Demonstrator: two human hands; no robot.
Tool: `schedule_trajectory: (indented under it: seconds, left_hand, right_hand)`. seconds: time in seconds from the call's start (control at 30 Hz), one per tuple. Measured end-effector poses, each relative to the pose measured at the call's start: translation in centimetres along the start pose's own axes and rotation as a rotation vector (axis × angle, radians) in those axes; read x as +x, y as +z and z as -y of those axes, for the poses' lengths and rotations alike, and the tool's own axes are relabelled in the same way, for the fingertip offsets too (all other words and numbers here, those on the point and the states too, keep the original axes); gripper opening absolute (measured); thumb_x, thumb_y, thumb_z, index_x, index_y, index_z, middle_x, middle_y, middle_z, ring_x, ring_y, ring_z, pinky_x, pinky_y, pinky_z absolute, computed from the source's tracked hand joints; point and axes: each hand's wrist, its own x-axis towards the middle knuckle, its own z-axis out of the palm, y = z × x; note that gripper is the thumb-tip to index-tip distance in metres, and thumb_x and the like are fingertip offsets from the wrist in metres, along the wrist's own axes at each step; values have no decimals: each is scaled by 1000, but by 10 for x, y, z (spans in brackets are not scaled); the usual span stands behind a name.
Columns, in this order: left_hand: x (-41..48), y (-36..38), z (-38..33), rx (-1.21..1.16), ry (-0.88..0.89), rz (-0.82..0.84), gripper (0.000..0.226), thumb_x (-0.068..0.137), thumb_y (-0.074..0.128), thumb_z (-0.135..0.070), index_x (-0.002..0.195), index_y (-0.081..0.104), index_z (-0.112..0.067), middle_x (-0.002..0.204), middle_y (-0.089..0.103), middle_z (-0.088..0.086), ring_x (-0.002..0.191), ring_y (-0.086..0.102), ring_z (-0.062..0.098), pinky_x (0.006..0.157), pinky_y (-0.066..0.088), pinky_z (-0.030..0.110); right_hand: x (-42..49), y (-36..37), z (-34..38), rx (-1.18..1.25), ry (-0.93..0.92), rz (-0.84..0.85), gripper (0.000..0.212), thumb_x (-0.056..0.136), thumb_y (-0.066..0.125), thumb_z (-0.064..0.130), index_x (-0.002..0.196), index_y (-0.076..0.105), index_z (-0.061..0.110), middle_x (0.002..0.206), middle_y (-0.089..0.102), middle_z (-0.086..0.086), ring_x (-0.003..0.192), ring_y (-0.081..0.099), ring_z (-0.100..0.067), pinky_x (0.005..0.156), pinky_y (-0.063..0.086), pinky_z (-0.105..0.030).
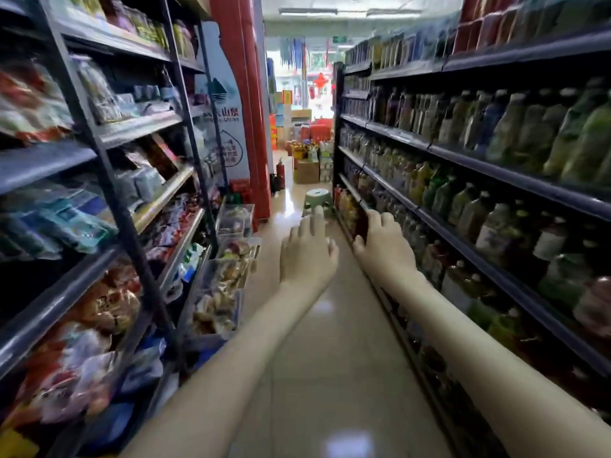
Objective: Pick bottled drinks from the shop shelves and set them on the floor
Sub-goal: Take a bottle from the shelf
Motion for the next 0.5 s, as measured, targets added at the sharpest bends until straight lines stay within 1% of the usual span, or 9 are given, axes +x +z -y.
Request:
schedule_trajectory:
  seconds: [0.1,0.2,0.37,0.5]
  left_hand:
    - [81,53,36,-10,27,-3,60,93,48,-29,145,28,-7,135,46,12,121,46,30,98,40,40]
    - [173,95,69,18,56,-2,63,93,47,-31,148,24,-10,135,46,10,120,46,29,99,38,40]
    - [318,150,119,63,103,-20,54,92,50,-31,141,37,-11,133,49,8,119,48,26,97,38,37]
    - [425,205,162,48,100,-20,55,93,49,-31,142,36,-11,137,47,8,123,46,26,100,38,36]
  right_hand:
    - [83,61,-9,41,6,-3,49,94,48,22,138,37,5,129,44,-16,117,46,-37,84,44,-43]
    - [178,113,-13,72,-35,-6,51,94,48,27,138,37,2,127,45,-19,116,45,-39,83,44,-45]
    - [328,183,-14,62,-34,-39,48,91,52,21,134,41,3,124,47,-18,112,47,-37,79,44,-42]
    - [437,249,-18,27,-64,-31,51,92,53,24,136,39,3,128,47,-17,114,47,-34,81,44,-42]
